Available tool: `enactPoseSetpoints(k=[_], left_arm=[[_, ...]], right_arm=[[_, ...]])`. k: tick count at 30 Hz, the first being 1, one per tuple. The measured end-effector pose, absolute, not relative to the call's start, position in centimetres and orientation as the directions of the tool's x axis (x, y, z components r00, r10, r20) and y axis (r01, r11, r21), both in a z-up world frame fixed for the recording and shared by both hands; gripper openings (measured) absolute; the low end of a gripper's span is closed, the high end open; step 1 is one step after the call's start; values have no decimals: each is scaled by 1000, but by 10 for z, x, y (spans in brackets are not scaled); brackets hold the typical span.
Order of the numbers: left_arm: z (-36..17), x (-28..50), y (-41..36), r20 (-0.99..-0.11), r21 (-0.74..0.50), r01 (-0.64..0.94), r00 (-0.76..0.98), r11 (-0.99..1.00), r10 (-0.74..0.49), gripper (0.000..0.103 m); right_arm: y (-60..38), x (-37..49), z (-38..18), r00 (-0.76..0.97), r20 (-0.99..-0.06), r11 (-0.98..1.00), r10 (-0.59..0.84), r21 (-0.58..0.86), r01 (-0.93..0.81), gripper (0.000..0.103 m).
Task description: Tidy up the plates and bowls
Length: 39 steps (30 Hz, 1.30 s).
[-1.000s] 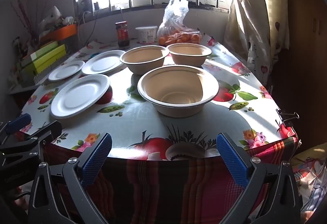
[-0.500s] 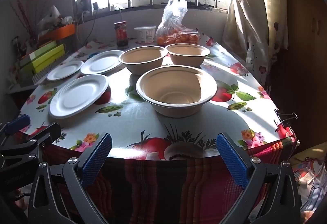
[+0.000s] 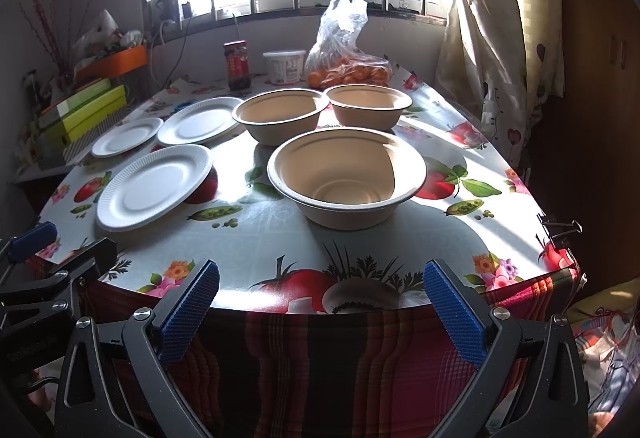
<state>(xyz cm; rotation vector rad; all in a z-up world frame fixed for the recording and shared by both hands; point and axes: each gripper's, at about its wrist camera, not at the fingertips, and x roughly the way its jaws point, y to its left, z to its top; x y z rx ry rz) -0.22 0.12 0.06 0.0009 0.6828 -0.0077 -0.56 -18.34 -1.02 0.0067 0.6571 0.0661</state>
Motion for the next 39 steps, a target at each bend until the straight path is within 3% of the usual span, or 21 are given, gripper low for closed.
enactPoseSetpoints(k=[39], left_arm=[[0, 2, 9, -631, 2, -2, 776, 1000, 3, 97]], right_arm=[[-178, 1, -16, 783, -620, 998, 55, 14, -60, 103]])
